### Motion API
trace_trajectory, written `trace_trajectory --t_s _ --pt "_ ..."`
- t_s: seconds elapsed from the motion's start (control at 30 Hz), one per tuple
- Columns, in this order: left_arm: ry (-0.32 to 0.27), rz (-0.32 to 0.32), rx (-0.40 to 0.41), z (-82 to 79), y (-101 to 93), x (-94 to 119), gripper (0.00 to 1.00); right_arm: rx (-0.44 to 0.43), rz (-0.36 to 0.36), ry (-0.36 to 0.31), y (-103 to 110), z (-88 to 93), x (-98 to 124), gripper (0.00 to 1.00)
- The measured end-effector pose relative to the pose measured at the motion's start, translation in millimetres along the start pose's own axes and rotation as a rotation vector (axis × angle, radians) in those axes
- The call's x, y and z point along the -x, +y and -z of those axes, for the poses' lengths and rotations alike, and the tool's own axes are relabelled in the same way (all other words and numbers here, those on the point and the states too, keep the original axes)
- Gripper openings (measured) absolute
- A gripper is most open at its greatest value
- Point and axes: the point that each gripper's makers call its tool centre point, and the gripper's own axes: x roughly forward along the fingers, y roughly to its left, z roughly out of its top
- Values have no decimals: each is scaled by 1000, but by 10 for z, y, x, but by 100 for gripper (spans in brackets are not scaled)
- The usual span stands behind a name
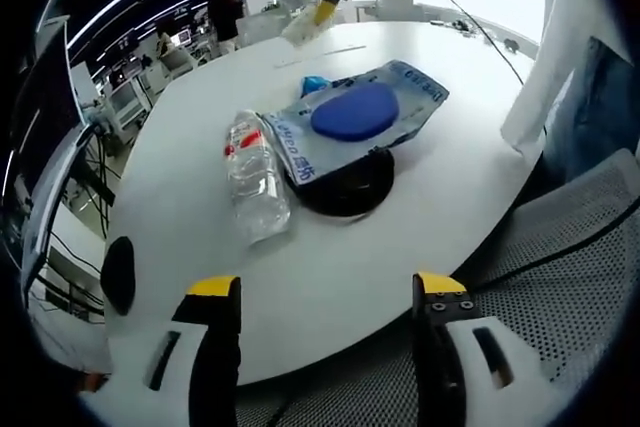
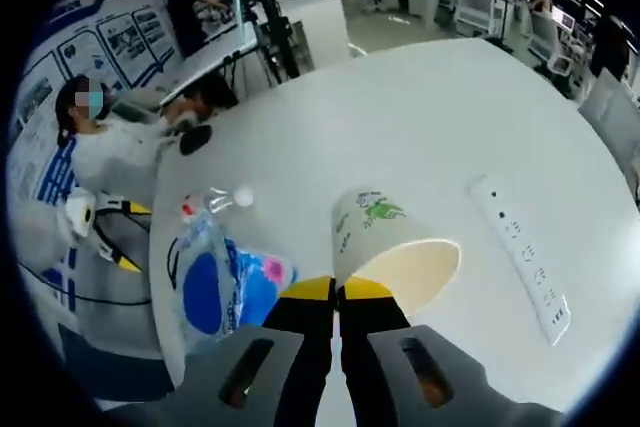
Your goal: Arrange the tabletop items into an orderly group along one side of the table until the central work area is clear of visible clutter.
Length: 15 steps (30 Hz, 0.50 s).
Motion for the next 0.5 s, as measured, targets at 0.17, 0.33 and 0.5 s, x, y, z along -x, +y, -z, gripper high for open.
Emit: trace_trajectory --t_s 0.17,0.33,0.5 --pt "13 3 -7 18 -14 -6 70 49 19 72 -63 119 -114 0" --pt "11 1 -12 16 -10 -4 68 102 48 150 -179 270 -155 0" --pt "17 5 -17 25 -20 -9 68 161 75 225 -197 438 -149 0"
